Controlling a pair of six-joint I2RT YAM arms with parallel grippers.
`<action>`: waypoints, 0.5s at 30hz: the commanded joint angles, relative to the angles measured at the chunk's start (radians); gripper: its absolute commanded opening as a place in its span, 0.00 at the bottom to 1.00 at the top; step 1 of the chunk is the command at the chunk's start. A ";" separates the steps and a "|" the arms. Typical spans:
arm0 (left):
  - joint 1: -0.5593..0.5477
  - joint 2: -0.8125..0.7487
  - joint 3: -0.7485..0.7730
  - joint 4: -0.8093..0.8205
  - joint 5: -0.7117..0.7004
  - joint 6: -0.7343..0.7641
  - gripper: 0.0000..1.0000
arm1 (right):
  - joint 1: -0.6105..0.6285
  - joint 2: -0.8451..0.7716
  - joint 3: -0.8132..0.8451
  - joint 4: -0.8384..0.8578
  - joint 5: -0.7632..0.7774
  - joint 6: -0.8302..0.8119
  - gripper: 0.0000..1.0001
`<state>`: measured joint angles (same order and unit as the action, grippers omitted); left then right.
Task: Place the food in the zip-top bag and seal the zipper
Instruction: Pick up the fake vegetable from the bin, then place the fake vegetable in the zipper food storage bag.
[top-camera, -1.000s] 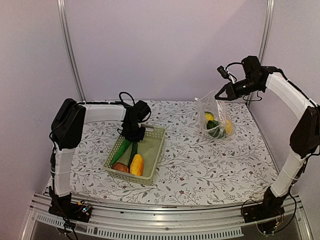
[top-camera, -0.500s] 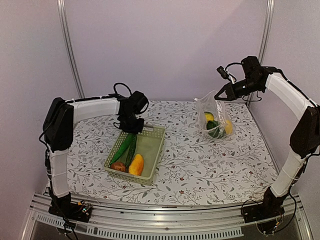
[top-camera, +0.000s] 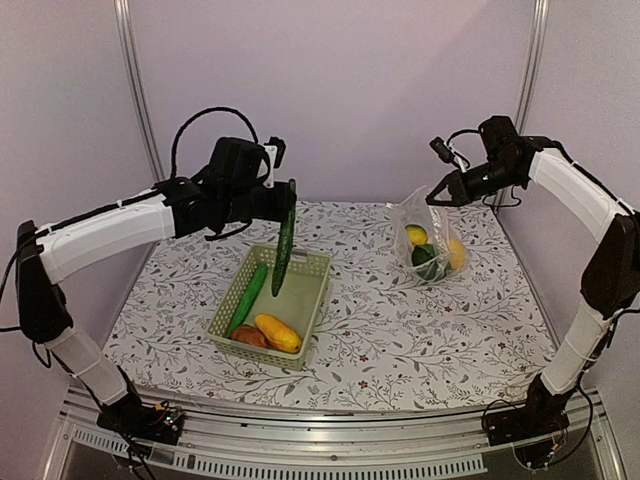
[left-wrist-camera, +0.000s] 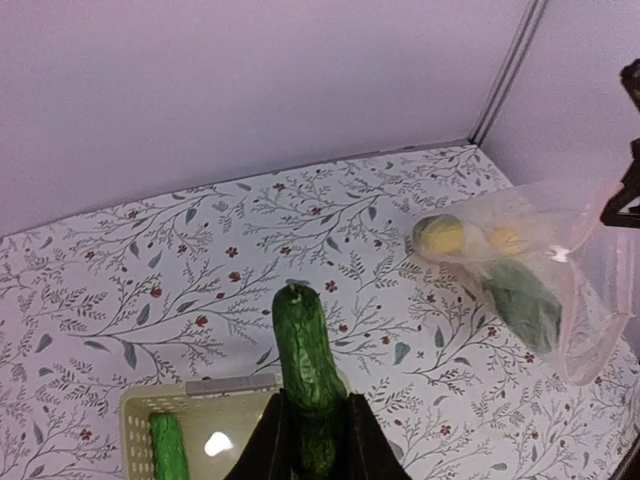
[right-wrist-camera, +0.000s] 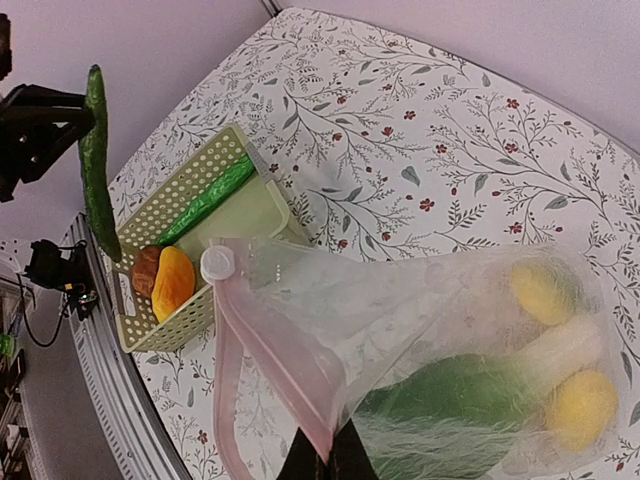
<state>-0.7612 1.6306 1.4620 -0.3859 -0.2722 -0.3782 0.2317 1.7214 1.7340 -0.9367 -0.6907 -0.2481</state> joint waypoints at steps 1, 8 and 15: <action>-0.113 -0.143 -0.138 0.491 0.078 0.198 0.00 | 0.022 -0.037 -0.001 0.000 -0.005 -0.002 0.00; -0.196 -0.171 -0.205 0.931 0.370 0.158 0.00 | 0.044 -0.050 0.047 -0.038 -0.001 -0.006 0.00; -0.316 -0.022 -0.126 1.146 0.343 0.336 0.00 | 0.089 -0.072 0.073 -0.081 -0.021 -0.011 0.00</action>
<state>-1.0080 1.5082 1.2854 0.5808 0.0460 -0.1764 0.2893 1.7069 1.7733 -0.9867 -0.6899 -0.2489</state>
